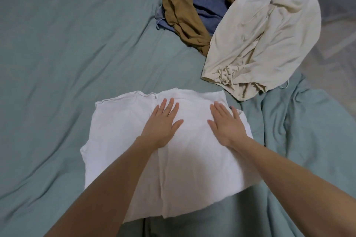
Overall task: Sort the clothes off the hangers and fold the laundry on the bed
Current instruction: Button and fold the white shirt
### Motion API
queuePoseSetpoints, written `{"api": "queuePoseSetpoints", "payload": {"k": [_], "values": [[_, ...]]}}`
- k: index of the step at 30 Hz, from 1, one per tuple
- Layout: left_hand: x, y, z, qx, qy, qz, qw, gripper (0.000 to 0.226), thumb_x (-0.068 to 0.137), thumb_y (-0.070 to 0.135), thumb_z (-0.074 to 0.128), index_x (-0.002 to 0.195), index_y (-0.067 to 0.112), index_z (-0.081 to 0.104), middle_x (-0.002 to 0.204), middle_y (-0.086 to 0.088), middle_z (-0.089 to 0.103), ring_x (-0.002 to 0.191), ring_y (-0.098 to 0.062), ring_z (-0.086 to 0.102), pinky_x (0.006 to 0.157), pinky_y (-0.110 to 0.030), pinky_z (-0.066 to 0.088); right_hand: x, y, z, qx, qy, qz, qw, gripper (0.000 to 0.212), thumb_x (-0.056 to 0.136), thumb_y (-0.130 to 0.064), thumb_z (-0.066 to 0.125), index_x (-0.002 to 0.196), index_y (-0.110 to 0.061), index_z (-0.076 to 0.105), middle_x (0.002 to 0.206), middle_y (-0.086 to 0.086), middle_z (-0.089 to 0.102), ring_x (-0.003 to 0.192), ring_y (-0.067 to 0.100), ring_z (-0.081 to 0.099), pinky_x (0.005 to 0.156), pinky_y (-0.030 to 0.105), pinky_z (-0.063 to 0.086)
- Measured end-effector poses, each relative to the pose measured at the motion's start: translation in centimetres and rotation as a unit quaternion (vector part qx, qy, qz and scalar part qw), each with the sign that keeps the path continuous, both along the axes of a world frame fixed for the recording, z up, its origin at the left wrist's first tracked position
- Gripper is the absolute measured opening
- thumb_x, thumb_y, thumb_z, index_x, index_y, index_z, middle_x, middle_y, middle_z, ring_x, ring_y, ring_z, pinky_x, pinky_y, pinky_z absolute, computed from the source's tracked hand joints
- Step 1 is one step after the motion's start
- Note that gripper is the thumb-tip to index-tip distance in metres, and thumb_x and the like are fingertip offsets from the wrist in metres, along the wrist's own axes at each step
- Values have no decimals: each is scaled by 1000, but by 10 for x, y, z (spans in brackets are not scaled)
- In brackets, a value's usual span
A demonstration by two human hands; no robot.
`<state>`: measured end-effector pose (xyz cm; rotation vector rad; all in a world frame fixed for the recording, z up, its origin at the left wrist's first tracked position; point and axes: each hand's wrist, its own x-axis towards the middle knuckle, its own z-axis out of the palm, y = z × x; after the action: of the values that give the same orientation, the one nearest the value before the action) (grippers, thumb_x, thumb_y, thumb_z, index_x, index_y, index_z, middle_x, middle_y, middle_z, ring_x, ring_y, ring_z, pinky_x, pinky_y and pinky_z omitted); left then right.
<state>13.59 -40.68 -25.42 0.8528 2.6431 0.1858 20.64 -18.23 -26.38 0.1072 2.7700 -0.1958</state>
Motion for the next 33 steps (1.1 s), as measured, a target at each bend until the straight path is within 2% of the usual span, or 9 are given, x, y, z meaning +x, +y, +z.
{"api": "queuePoseSetpoints", "payload": {"k": [4,8,12,15,18,21,23,27,33], "values": [[4,-18,14,117,86,74,987,65,97,45,17,148,10,33,158,-10,24,148,-28,15,119,-38,6,-11,-34,24,-88,146,5,985,58,98,-40,21,143,-8,38,154,11,30,146,22,19,120,36,2],[20,-69,16,124,103,240,957,62,97,43,26,147,6,34,157,-15,23,147,-30,14,119,-41,5,-19,-83,46,-163,160,95,969,51,98,-31,35,139,-4,45,150,14,37,143,27,29,118,31,7],[37,-128,27,153,98,477,860,68,93,35,58,146,1,31,154,-21,24,142,-34,22,116,-42,17,-19,-133,50,-155,144,152,965,53,101,-32,33,148,-8,31,157,11,23,146,25,18,117,31,1],[58,-163,23,186,-44,625,757,85,82,58,63,141,1,39,142,-18,41,131,-34,41,106,-40,34,-2,-167,36,-153,103,91,979,60,103,-38,28,154,-16,4,161,3,-5,148,18,-6,119,32,-7],[78,-176,11,220,-199,645,704,84,79,70,58,132,6,52,124,-9,57,122,-32,52,96,-32,41,16,-190,20,-156,90,18,983,63,102,-42,23,153,-19,-6,160,0,-15,147,14,-14,119,32,-10],[87,-183,0,249,-230,636,693,86,76,74,57,132,8,54,130,-7,56,121,-31,53,101,-34,40,21,-196,3,-132,120,-11,984,63,102,-44,19,152,-18,-8,159,2,-16,146,14,-16,118,29,-12],[86,-186,-4,275,-211,635,690,70,84,60,60,127,5,57,123,-7,59,117,-29,56,90,-28,40,17,-199,-9,-114,128,-18,985,64,102,-46,19,152,-16,-8,160,4,-15,147,16,-15,118,29,-11],[85,-189,-6,316,-137,573,743,39,94,36,59,112,2,67,100,-9,68,104,-27,63,75,-21,39,12,-207,-35,-87,89,-9,992,67,101,-48,16,152,-15,-11,160,6,-14,147,18,-14,119,31,-10],[81,-206,1,303,-121,474,818,47,97,33,52,141,17,46,130,-1,59,118,-20,55,91,-25,40,4,-205,-30,-130,43,-13,991,67,101,-47,23,153,-16,-7,160,5,-13,147,19,-13,120,36,-6]]}}
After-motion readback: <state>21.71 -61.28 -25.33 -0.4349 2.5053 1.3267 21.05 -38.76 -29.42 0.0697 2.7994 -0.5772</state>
